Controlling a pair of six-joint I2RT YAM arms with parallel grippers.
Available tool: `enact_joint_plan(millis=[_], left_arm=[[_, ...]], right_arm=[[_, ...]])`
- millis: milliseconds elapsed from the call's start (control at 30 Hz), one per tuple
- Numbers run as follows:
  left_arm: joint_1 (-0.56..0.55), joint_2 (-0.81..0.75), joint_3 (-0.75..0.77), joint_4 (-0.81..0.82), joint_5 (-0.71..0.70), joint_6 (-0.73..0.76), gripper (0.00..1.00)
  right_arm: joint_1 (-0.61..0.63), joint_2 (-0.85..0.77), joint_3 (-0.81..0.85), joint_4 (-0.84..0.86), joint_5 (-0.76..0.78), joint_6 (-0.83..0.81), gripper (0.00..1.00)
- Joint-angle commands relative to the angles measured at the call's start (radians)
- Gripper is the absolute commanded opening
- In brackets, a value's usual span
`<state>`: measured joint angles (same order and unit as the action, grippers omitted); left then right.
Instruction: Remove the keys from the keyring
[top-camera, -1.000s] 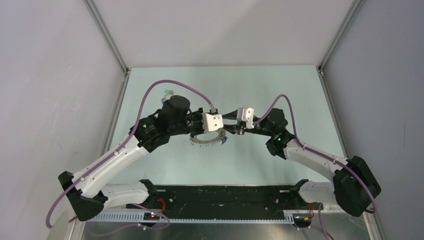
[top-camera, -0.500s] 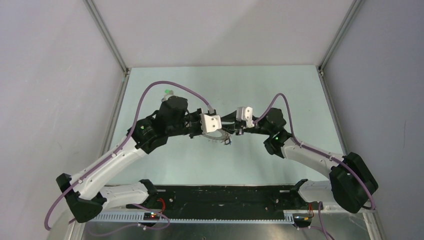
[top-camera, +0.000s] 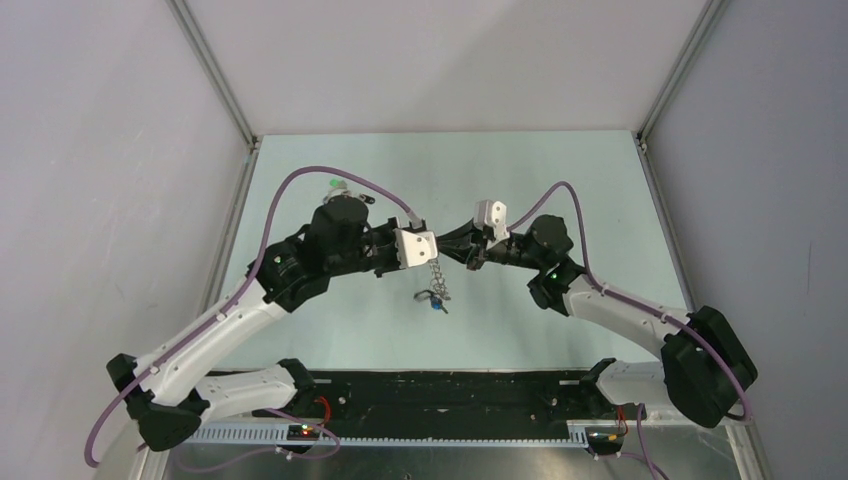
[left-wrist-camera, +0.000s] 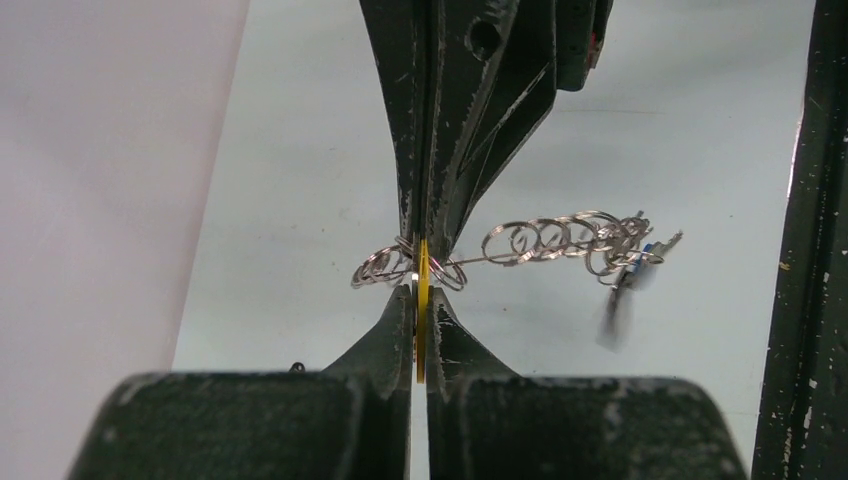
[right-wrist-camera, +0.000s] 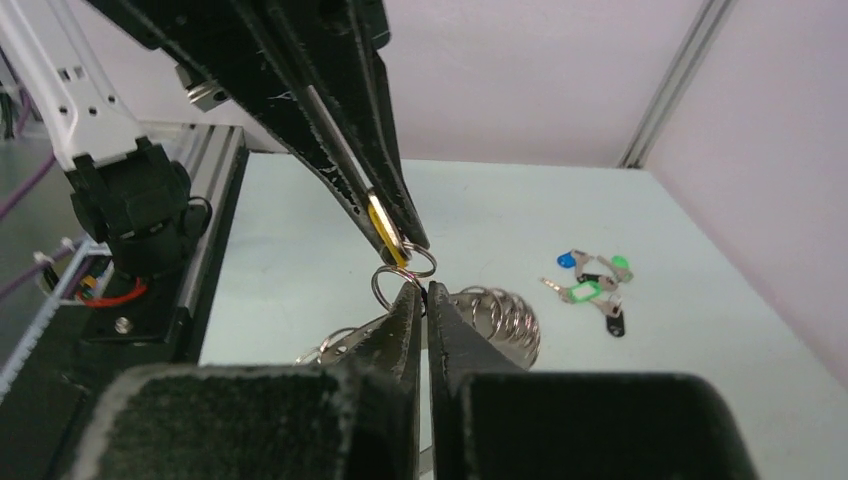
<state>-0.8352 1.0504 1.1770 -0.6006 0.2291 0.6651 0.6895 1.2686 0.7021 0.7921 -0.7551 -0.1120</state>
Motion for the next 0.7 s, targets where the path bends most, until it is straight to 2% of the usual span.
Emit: enact_joint_plan(millis=[0, 267, 500, 600, 667], left_arm=[[0.0, -0.032, 0.0, 0.078, -0.014, 0.016, 0.0], [0.0, -0.041, -0.008, 0.09, -0.051, 0.01, 0.0], [0.0, -0.045, -0.017, 0.099, -0.029, 0.013, 0.0], [0.0, -0.043, -0.017, 0.102, -0.026, 0.012, 0.0], [0.001, -0.043, -0.016, 0.102, -0.028, 0.012, 0.0]], right_arm=[[-0.014, -0.045, 0.039, 0.011, 0.107, 0.161, 0.0], [-0.016, -0.098, 0.013, 0.046, 0.3, 0.494, 0.0], [-0.008, -0.146, -0.027, -0.005, 0.592, 0.857, 0.0], [-0.005, -0.149, -0.027, -0.039, 0.623, 0.957, 0.0], [-0.003, -0.153, -0.026, -0.037, 0.6, 0.95, 0.07]])
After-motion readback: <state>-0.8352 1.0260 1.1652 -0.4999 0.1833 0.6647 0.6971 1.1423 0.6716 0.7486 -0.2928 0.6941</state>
